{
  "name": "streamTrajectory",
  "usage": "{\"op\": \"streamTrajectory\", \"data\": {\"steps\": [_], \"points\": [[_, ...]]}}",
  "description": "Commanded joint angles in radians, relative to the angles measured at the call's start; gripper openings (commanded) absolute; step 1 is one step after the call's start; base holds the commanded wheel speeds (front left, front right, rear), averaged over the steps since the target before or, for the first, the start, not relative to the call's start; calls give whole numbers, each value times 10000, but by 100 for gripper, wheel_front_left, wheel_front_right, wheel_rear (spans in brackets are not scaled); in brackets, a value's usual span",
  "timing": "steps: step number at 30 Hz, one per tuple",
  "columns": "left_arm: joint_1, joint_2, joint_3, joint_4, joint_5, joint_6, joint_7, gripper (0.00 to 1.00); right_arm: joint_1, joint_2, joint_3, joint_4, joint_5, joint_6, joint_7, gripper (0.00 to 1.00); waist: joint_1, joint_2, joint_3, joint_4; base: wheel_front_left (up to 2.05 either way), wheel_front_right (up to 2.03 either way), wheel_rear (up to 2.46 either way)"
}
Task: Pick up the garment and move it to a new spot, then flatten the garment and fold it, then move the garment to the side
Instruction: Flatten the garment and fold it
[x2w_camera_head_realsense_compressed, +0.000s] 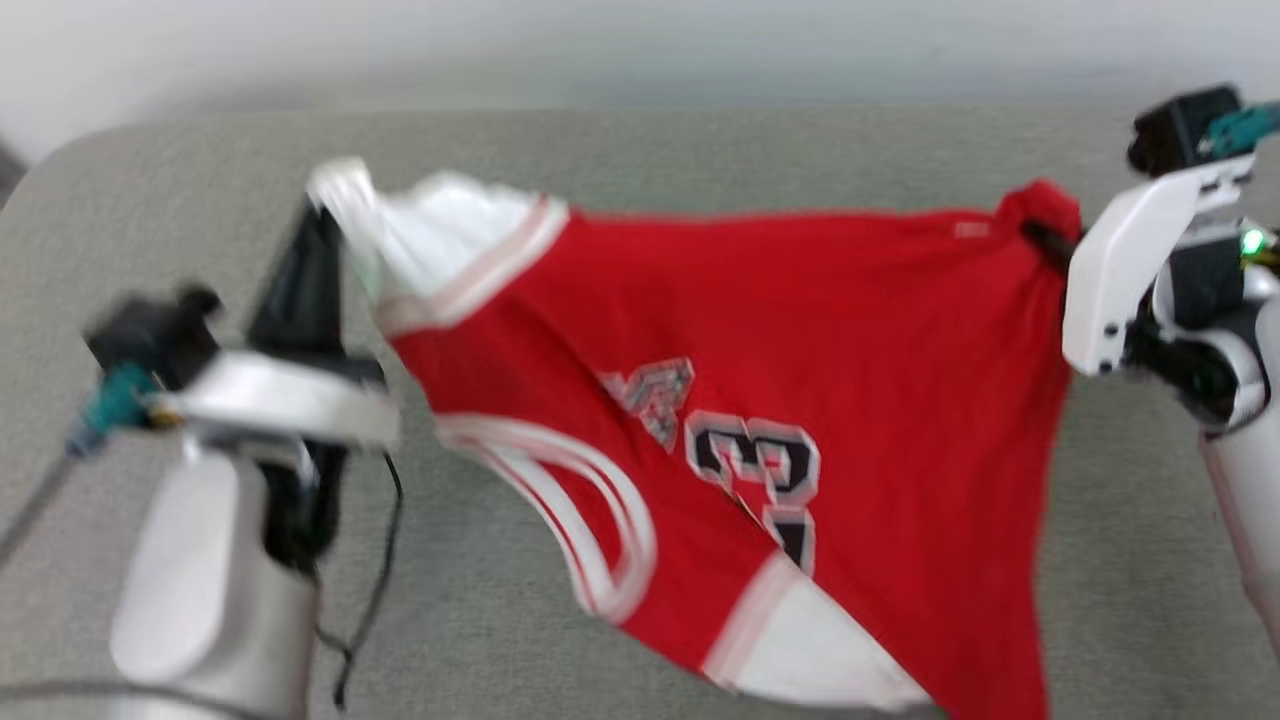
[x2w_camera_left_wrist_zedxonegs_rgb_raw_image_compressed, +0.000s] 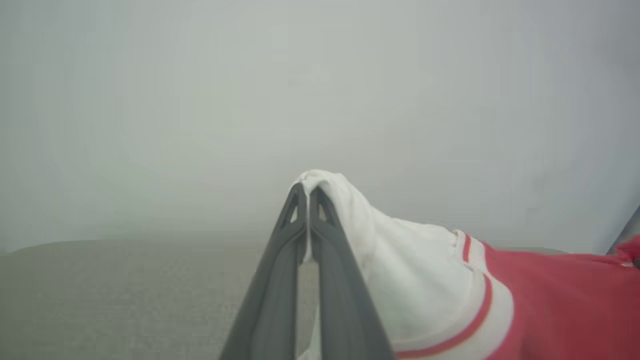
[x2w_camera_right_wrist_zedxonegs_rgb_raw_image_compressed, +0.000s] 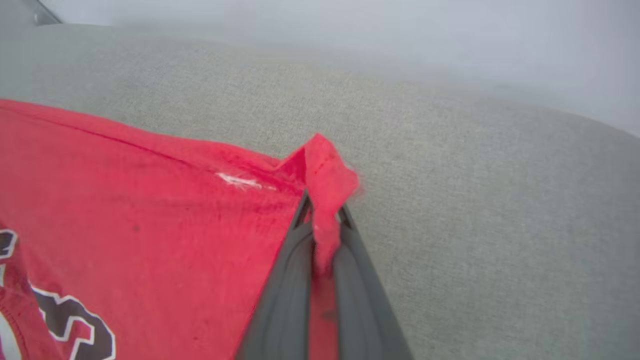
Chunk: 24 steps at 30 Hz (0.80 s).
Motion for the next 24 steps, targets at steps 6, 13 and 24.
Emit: {"op": "streamTrajectory", "data": {"steps": [6, 13, 24], "points": [[-2866, 511, 54, 1814, -405, 6, 126, 0, -1382, 428, -371, 737, -868, -8, -1247, 0, -1, 0, -210, -527, 0, 0, 0], [-6010, 1111, -92, 3569, -435, 11, 433, 0, -3330, 796, -1024, 1561, -1791, -11, -2629, 0, -1, 0, 372, -793, 0, 0, 0], [-10484, 2064, -469, 4846, -127, 16, 784, 0, -6639, 890, -2270, 2184, -2939, -18, -3912, 0, -1, 0, 2207, -894, 0, 0, 0]]}}
